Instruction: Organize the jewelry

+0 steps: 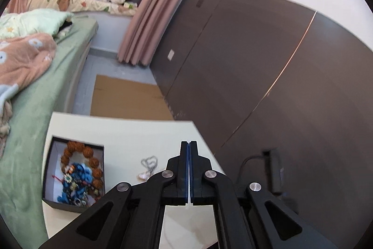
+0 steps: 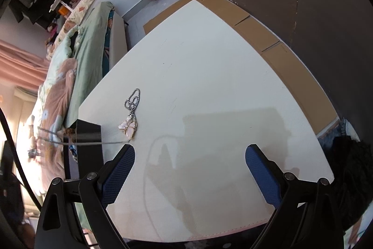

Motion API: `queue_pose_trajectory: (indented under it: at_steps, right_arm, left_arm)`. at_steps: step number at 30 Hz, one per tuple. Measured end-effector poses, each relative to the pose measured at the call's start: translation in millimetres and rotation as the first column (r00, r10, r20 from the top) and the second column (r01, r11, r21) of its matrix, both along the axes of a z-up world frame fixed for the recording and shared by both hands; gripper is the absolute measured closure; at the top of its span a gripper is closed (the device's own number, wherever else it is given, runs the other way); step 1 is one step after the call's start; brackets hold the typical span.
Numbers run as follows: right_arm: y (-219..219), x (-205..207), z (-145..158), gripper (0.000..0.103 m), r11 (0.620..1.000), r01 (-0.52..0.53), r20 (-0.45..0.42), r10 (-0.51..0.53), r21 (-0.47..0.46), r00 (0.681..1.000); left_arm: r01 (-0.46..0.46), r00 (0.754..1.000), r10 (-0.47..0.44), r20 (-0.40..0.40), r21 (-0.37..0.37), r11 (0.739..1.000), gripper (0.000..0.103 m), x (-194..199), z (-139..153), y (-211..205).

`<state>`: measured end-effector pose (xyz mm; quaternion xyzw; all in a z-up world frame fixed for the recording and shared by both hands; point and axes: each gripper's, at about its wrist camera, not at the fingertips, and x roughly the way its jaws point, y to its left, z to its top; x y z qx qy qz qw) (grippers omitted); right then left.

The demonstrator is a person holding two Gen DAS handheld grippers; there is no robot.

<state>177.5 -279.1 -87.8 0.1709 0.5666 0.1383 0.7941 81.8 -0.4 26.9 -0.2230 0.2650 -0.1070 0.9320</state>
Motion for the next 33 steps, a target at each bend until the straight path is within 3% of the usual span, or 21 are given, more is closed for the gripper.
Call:
queue_pose_trajectory:
  at_steps: [4, 7, 9, 12, 16, 17, 19, 20, 21, 25, 27, 33]
  right_arm:
    - [4, 1, 3, 0.006, 1.000, -0.008, 0.018, 0.007, 0.006, 1.000]
    - [9, 1, 1, 0.008, 1.000, -0.017, 0.013, 0.016, 0.022, 1.000]
    - [10, 2, 1, 0.015, 0.999, -0.019, 0.009, 0.019, 0.037, 1.000]
    - [5, 4, 3, 0.015, 0.999, -0.003, 0.013, 0.003, 0.044, 1.000]
    - [-5, 5, 3, 0.015, 0.998, 0.026, 0.002, -0.027, 0.049, 1.000]
    - [-7, 5, 3, 0.015, 0.998, 0.033, -0.003, -0.033, 0.057, 0.999]
    - [-10, 5, 3, 0.015, 0.997, 0.043, -0.006, -0.043, 0.065, 0.999]
    - [-11, 6, 3, 0.015, 0.997, 0.048, -0.005, -0.048, 0.064, 0.999]
    - [-12, 6, 3, 0.015, 0.997, 0.053, -0.006, -0.053, 0.063, 0.999]
    - [-17, 6, 4, 0.015, 0.995, 0.064, -0.019, -0.062, 0.076, 0.998]
    - [-20, 5, 5, 0.015, 0.995, 0.064, -0.015, -0.063, 0.079, 0.998]
    - [-38, 3, 8, 0.015, 0.991, 0.095, -0.010, -0.095, 0.097, 0.995]
  left_arm:
    - [-0.012, 0.999, 0.012, 0.037, 0.001, 1.000, 0.103, -7, 10, 5]
    - [0.004, 1.000, -0.004, 0.014, 0.011, 1.000, 0.103, -3, 6, 6]
    - [0.020, 0.999, -0.020, -0.028, 0.024, 0.999, 0.103, 4, -4, 4]
    - [0.025, 0.992, -0.018, -0.123, 0.051, 0.998, 0.103, 17, -27, 0]
    - [0.058, 0.960, -0.032, -0.277, 0.084, 0.995, 0.101, 37, -59, -8]
    - [0.063, 0.954, -0.032, -0.298, 0.094, 0.994, 0.093, 39, -64, -11]
    - [0.083, 0.948, -0.041, -0.316, 0.120, 0.989, 0.057, 41, -70, -17]
    - [0.093, 0.947, -0.048, -0.316, 0.127, 0.988, 0.029, 41, -72, -20]
    - [0.093, 0.949, -0.047, -0.313, 0.132, 0.987, 0.024, 40, -73, -22]
    - [0.105, 0.936, -0.048, -0.347, 0.148, 0.983, 0.024, 41, -84, -31]
    - [0.123, 0.926, -0.049, -0.374, 0.176, 0.977, 0.037, 42, -92, -37]
    - [0.161, 0.893, -0.031, -0.448, 0.254, 0.954, 0.057, 51, -120, -50]
